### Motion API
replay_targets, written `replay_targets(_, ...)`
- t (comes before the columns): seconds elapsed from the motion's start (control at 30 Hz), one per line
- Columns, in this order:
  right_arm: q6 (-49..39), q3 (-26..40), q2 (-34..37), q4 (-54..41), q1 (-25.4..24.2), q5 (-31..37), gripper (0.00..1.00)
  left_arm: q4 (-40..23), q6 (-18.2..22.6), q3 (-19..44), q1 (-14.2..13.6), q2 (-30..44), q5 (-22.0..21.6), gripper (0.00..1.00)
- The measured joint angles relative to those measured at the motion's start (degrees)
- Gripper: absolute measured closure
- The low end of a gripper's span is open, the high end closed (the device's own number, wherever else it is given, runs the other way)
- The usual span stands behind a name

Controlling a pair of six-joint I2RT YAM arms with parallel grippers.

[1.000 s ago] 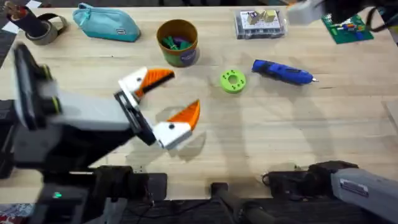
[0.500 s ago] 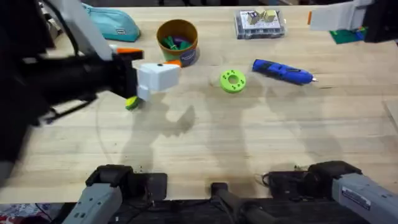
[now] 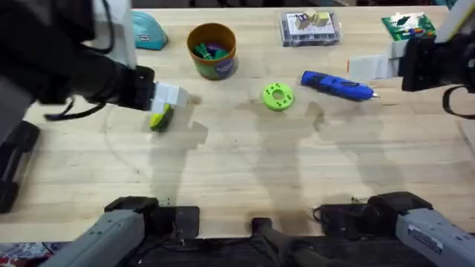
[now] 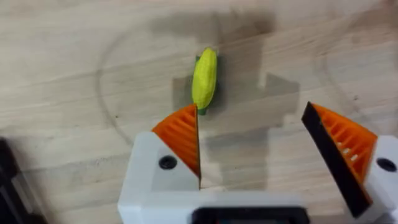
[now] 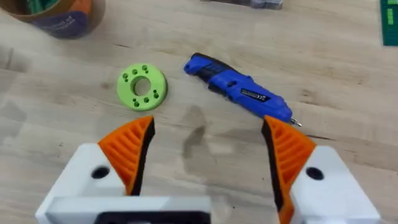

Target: Pick up the gripper from the table and insert it into the empty holder that is missing its gripper. Then pick up a screw, insert it into the mounting hole, and use the screwdriver to tighten it. Finally, clean up the table by picking up the vegetable and placing it into the bucket.

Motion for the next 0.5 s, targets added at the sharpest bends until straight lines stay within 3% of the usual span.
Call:
replay_targets(0.1, 0.0, 0.0, 0.0, 0.0, 0.0, 0.0, 0.005, 0.2, 0.1, 0.0, 0.0, 4.9, -1.1, 0.015)
replay_targets(0.5, 0.0, 0.0, 0.0, 0.0, 0.0, 0.0, 0.005, 0.2, 0.1, 0.0, 0.0, 4.9, -1.1, 0.015)
